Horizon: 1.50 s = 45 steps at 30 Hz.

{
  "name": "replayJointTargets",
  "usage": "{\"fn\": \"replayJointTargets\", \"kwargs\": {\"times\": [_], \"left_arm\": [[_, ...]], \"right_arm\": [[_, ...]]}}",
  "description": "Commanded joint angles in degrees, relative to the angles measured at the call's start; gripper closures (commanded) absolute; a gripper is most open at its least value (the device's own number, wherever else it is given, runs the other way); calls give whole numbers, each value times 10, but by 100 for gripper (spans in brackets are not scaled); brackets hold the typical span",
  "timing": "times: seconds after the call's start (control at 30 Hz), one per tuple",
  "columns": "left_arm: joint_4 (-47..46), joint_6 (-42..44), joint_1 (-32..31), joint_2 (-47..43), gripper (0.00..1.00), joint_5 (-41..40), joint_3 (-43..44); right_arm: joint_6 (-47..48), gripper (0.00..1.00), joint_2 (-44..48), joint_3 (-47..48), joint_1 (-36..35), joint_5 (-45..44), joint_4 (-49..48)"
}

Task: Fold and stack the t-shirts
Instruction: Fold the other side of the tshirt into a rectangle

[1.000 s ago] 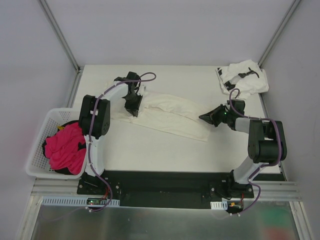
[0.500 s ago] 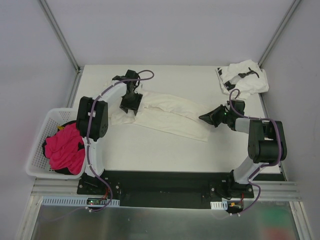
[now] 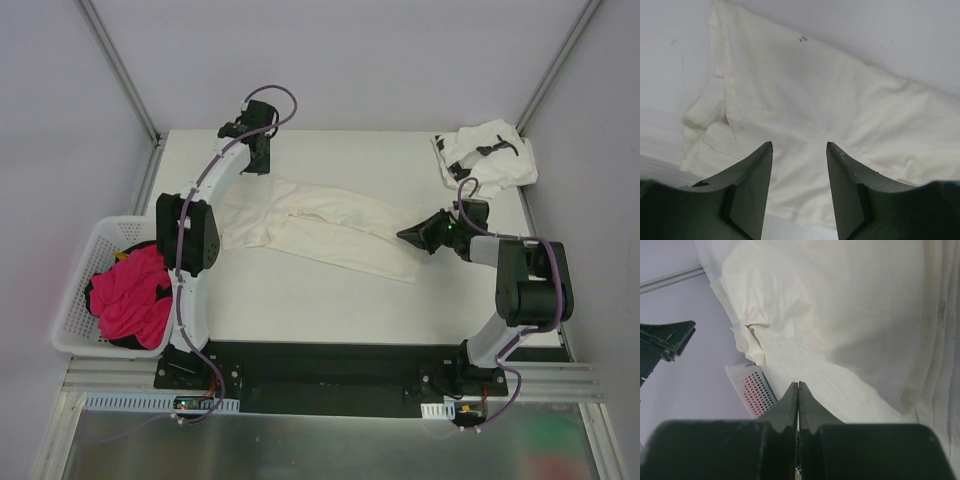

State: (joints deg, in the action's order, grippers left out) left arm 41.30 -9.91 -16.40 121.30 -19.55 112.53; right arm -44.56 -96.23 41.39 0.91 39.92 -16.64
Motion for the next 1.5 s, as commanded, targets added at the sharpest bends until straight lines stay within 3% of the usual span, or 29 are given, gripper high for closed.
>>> {"fn": "replayJointTargets", "kwargs": {"times": [0.0, 0.17, 0.33, 0.8, 1.07, 1.47], "left_arm": [[0, -61, 30, 48, 54, -56, 75], [1, -147, 76, 90, 54, -30, 138], [1, -253, 132, 101, 55, 33, 136], [-17, -336, 161, 168, 58, 165, 174], [-18, -385, 161, 168, 60, 133, 164], [-28, -376, 182, 145, 61, 101, 140]], "right_arm": [[-1, 99, 31, -7, -3, 9, -20], [-1, 99, 34, -12, -3, 11, -21], [0, 99, 35, -15, 0, 10, -23], [-10, 99, 31, -20, 15, 14, -33], [-14, 99, 27, -26, 21, 9, -37], [-14, 99, 10, -13, 23, 12, -37]]}}
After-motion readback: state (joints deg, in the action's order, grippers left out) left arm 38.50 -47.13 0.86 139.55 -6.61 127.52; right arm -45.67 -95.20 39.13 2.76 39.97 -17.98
